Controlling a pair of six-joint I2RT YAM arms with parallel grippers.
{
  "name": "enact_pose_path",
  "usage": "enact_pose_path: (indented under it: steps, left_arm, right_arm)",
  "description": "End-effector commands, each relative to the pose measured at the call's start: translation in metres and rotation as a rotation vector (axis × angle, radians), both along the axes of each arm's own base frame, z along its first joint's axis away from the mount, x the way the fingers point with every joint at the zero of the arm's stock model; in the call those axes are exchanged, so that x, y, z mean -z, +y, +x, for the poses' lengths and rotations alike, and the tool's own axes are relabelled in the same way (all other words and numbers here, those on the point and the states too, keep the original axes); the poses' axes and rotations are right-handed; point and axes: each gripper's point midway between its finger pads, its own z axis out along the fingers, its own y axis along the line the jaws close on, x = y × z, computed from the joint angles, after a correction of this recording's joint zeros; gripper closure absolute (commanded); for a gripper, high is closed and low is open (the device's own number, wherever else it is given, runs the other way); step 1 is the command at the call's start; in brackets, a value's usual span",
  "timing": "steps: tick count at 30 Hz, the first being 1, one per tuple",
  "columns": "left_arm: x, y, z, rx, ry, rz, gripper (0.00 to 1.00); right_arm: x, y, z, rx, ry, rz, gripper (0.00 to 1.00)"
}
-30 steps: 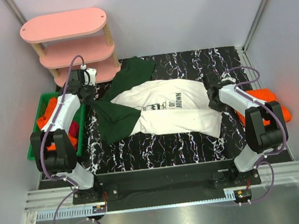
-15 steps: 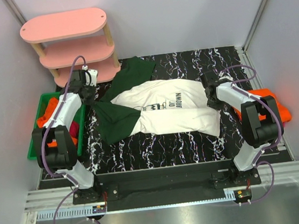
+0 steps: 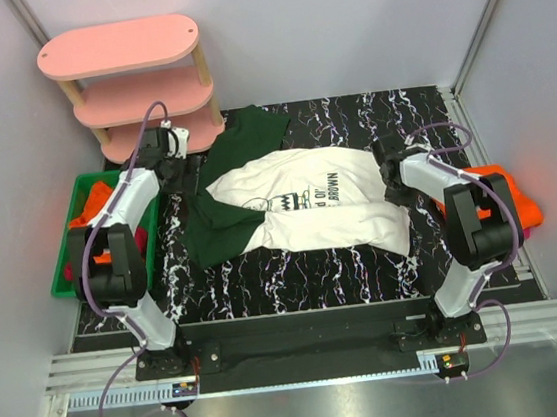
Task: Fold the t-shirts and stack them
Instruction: Fold the flattened tshirt in 1/3 of the way
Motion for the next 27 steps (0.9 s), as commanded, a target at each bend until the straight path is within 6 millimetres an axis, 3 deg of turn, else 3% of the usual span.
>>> enact_pose_path:
  steps: [1,3,5,6,9,14,16,21,27]
  left_arm:
    - [-0.062,0.001,0.014,-0.024,-0.189,-0.004,0.01]
    - [-0.086,0.002,0.004,-0.026,-0.242,-0.006,0.01]
    - [-0.09,0.0,-0.013,-0.012,-0.238,-0.019,0.01]
    - [-0.105,-0.002,-0.024,0.006,-0.268,-0.03,0.01]
    - [-0.104,-0.016,-0.059,0.058,-0.219,-0.062,0.01]
    - [-0.085,-0.047,-0.106,0.16,-0.032,-0.136,0.01]
    - [-0.079,-0.051,-0.115,0.173,0.005,-0.136,0.01]
    - [-0.059,-0.051,-0.132,0.179,0.082,-0.124,0.01]
    - [-0.028,-0.055,-0.152,0.189,0.238,-0.115,0.01]
  right_arm:
    - [-0.041,-0.009,0.017,0.008,-0.14,-0.03,0.42]
    - [-0.059,-0.011,0.015,-0.006,-0.18,-0.041,0.33]
    - [-0.068,-0.013,0.006,-0.01,-0.187,-0.04,0.31]
    - [-0.077,-0.01,0.003,-0.015,-0.22,-0.01,0.31]
    - [-0.073,0.003,-0.021,-0.003,-0.212,0.092,0.34]
    - [-0.039,0.032,-0.069,0.039,-0.138,0.231,0.38]
    - [-0.029,0.039,-0.082,0.037,-0.111,0.235,0.39]
    - [-0.02,0.054,-0.098,0.015,-0.074,0.227,0.39]
    - [-0.013,0.047,-0.114,0.033,-0.045,0.185,0.39]
